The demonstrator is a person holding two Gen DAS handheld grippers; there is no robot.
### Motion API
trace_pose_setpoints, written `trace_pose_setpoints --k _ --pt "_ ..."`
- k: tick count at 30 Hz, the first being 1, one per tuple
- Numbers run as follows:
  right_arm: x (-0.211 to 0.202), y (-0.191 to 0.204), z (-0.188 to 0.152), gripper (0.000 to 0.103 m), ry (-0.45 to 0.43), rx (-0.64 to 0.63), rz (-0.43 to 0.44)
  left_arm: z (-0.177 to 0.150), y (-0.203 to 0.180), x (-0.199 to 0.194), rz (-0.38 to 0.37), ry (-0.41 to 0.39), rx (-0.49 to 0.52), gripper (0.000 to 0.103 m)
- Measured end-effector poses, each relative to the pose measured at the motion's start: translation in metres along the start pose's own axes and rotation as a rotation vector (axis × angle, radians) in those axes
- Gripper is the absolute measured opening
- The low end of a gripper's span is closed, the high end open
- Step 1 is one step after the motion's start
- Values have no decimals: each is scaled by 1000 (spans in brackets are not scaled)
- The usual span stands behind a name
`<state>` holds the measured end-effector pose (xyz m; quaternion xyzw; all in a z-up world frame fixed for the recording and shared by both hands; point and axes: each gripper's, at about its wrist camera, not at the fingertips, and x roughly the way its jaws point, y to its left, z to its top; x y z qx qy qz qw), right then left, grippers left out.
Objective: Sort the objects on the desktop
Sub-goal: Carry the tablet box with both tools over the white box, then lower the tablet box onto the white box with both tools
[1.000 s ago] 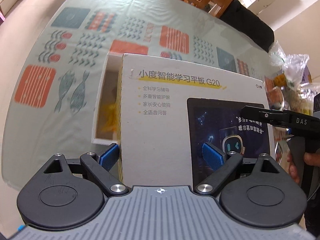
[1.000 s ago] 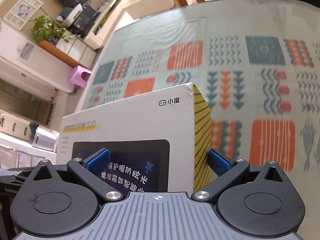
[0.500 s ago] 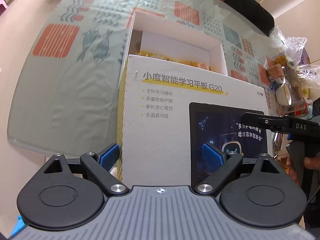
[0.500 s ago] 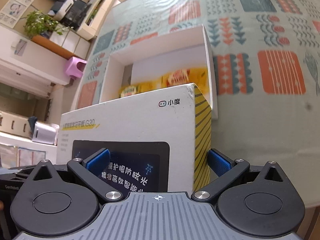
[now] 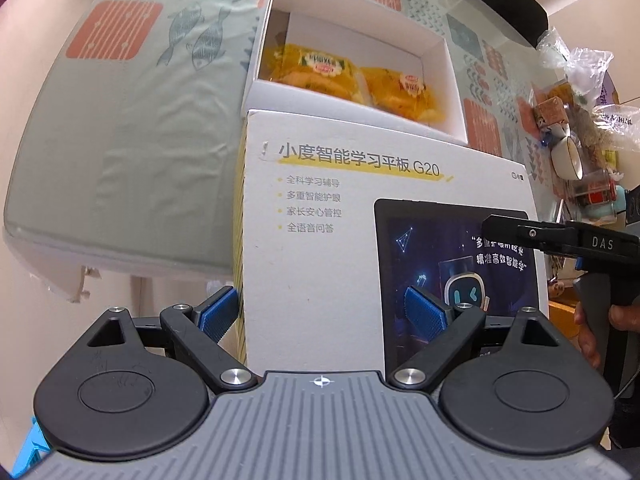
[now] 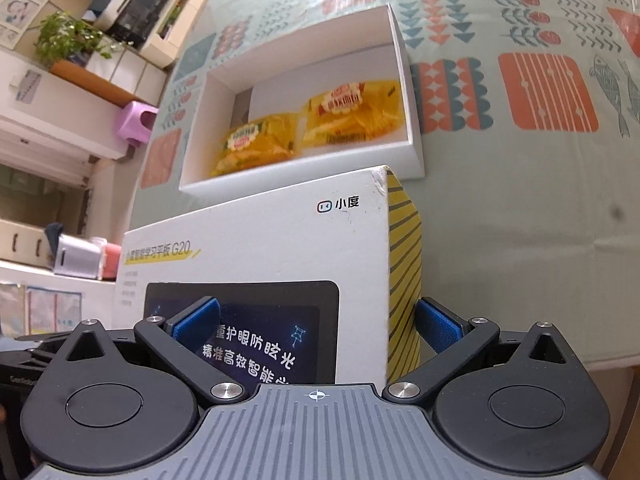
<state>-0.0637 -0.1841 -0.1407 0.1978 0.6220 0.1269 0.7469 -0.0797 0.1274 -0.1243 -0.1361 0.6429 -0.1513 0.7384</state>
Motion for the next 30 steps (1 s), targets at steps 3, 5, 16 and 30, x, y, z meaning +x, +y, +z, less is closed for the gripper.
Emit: trace_pose_setpoints --k 3,5,16,30 --pt "6 1 -5 103 19 2 6 -5 4 2 8 8 -9 103" --pt "13 1 -8 103 33 1 11 -9 8 4 17 15 -20 103" --pt "13 2 -8 103 26 20 24 -6 11 1 32 -6 -40 103" --pt "-12 6 81 103 -100 -11 40 83 -21 -20 52 -112 25 103"
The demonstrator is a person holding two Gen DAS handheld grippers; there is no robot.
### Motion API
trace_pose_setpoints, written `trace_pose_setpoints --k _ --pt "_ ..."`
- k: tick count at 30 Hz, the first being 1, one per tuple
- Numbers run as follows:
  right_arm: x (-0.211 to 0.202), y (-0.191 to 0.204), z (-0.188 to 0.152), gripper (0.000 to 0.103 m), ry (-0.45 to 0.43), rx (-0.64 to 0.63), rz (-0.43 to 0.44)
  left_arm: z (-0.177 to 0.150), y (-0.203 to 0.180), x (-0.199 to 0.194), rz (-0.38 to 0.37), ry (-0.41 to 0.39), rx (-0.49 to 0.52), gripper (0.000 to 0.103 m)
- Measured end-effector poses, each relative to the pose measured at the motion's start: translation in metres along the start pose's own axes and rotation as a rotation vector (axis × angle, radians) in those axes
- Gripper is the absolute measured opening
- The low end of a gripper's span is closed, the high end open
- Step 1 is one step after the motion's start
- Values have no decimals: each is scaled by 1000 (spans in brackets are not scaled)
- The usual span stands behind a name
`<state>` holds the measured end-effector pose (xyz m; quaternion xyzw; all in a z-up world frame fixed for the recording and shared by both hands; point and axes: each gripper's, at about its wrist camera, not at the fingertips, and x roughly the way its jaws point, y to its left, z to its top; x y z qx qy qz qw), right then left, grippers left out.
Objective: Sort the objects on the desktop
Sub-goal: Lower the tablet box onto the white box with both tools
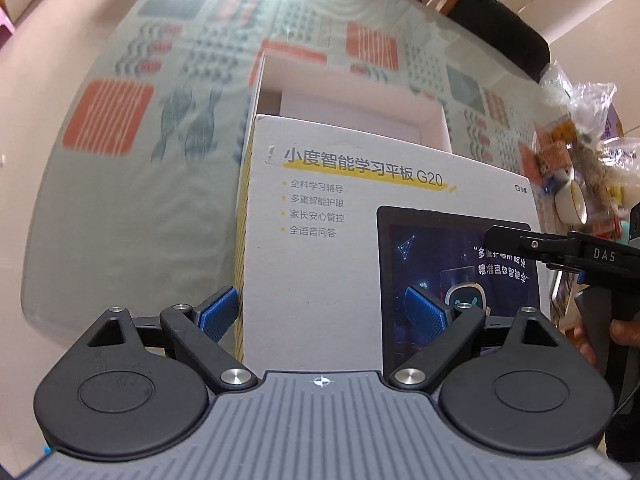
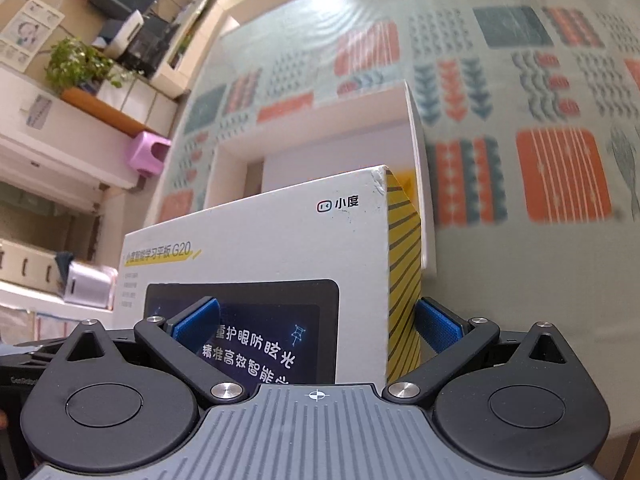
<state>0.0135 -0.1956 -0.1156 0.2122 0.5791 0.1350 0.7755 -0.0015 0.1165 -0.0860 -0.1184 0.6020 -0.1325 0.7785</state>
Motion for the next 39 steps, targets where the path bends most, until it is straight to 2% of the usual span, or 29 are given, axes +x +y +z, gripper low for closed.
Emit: trace_pose_setpoints --k 9,18,26,33,39 --pt "25 -9 60 103 -2 18 40 62 -9 13 56 -28 0 103" --pt "45 -21 103 103 -11 46 46 111 -12 33 66 -32 1 103" --pt "61 -30 124 103 5 56 41 130 -12 51 70 -19 -20 103" --pt "67 -34 130 103 17 33 28 132 -8 67 68 14 -60 103" --pt "69 -44 128 103 24 65 40 136 -12 70 74 6 -48 103"
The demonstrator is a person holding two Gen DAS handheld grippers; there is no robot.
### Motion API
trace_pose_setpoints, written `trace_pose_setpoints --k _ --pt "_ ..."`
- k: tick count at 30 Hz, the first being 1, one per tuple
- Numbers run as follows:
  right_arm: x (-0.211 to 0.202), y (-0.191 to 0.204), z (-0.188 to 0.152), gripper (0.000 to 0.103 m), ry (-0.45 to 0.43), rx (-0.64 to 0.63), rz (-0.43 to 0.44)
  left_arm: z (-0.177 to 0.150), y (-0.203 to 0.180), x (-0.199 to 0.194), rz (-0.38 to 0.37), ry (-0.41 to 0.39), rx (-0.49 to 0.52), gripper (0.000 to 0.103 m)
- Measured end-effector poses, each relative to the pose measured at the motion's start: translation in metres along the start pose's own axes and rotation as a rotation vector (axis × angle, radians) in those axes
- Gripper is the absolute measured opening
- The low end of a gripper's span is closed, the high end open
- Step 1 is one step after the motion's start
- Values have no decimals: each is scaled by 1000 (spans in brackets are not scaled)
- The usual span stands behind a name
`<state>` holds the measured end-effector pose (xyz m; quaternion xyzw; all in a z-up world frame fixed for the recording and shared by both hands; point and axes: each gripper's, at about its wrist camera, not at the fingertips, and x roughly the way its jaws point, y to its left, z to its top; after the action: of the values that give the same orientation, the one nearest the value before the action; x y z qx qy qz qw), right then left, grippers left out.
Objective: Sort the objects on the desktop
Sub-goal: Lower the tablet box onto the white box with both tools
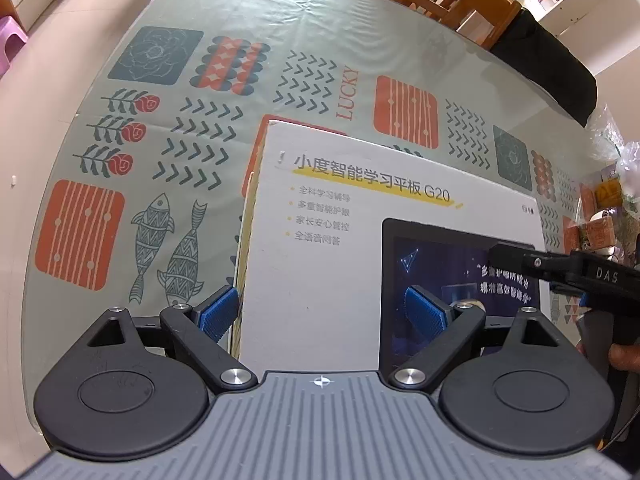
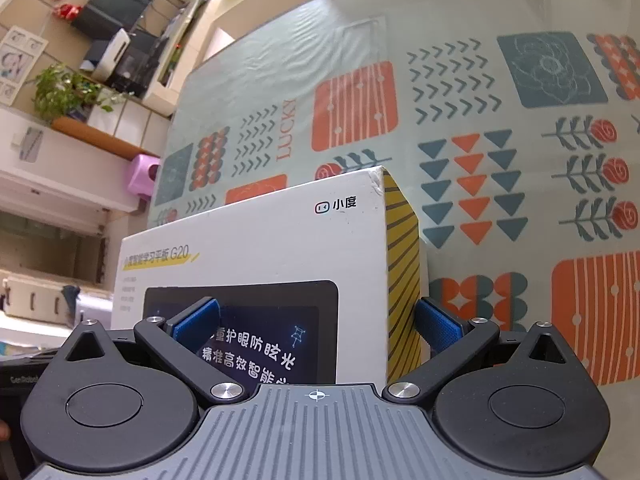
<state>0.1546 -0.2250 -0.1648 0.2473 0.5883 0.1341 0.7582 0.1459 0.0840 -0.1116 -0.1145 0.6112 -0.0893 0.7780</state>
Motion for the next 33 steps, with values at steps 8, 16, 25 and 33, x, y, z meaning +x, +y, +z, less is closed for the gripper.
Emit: trace_pose_setpoints --k 8,16,25,33 --pt "8 -5 -2 103 4 14 -4 -4 -3 4 17 4 15 103" --pt "14 0 0 103 2 0 -14 -1 4 4 18 14 -8 103" --pt "21 15 0 103 6 -61 -62 0 16 18 16 45 -36 103" --pt "37 4 1 103 33 -49 -65 2 21 37 26 77 -37 103"
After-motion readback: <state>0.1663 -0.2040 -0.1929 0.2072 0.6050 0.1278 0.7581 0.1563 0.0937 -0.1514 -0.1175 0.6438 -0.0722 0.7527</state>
